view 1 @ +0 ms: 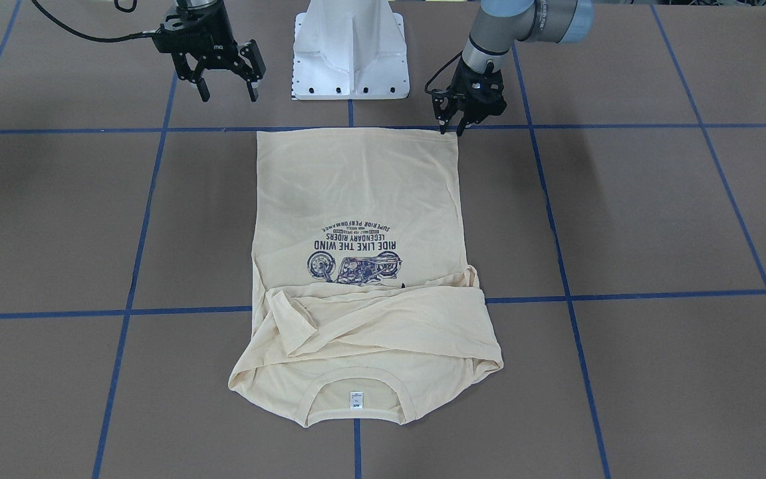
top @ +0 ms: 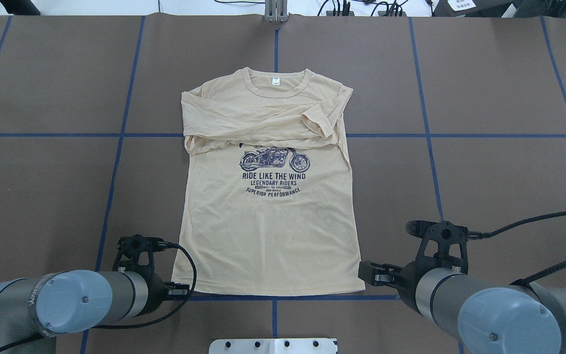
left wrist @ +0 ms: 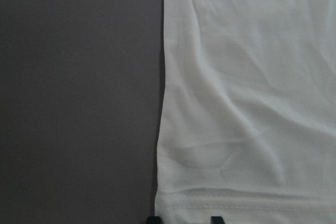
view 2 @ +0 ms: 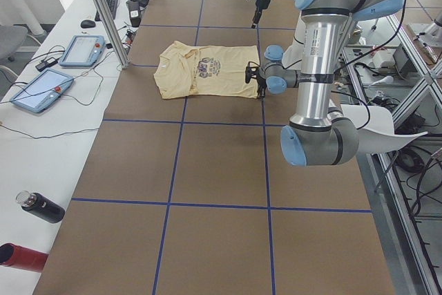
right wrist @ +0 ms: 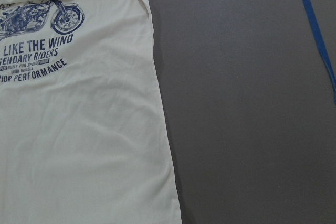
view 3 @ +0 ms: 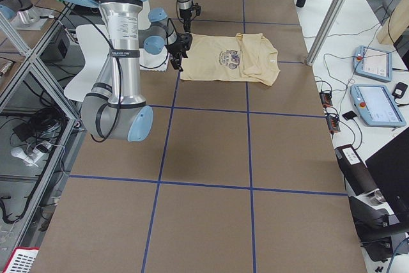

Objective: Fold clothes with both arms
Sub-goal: 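Grasp the hem corners with both grippers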

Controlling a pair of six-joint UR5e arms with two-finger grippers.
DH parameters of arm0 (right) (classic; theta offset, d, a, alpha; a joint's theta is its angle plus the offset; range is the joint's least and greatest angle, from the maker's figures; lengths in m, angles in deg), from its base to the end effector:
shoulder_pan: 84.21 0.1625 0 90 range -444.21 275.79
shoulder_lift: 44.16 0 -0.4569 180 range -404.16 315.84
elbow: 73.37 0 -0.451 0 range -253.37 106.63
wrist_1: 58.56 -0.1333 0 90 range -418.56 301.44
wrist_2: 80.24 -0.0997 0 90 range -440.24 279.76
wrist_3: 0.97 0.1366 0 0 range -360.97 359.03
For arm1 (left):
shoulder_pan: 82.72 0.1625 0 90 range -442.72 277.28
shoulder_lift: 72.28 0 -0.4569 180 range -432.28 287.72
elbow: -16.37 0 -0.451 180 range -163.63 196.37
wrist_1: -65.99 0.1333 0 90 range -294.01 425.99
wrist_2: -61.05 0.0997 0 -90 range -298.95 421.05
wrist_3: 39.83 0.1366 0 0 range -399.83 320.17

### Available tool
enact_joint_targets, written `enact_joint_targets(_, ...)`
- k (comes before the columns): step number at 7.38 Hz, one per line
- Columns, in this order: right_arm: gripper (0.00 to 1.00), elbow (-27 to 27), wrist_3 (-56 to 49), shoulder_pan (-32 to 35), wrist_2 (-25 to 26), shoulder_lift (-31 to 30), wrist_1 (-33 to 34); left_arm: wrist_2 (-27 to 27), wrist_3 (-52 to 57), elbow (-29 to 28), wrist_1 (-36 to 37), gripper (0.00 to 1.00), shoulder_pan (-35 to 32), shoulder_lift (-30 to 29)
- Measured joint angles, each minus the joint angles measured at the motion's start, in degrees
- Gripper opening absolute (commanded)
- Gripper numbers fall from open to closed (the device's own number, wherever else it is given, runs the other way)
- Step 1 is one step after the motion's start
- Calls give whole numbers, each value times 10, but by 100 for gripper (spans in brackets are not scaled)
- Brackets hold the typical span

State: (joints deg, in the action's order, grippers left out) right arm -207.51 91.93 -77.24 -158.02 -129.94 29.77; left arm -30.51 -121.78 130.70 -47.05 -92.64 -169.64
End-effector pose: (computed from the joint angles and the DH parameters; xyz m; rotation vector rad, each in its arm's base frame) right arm -0.4763 -0.2216 0.2905 0.2309 -0.8643 0.2538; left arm 0.5799 -0.2330 0.3762 0.1244 0.9474 -0.0171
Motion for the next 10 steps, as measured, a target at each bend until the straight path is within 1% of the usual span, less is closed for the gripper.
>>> enact_joint_targets(1,100,0,0,0,1,0,0,0,0,-2,0,30,0,0)
enact_joint_targets(3,100,1,0,-2,2,0,0,1,0,-5,1,0,0,-1)
enact_joint_targets(8,99,9,1,-9,4,0,0,2,0,3,1,0,-8,-3)
enact_joint_targets(9,99,20,8,-11,8,8,-1,2,0,6,1,0,-9,-4)
enact_joint_targets(10,95,42,22,-15,19,25,-1,2,0,8,1,0,-9,-4)
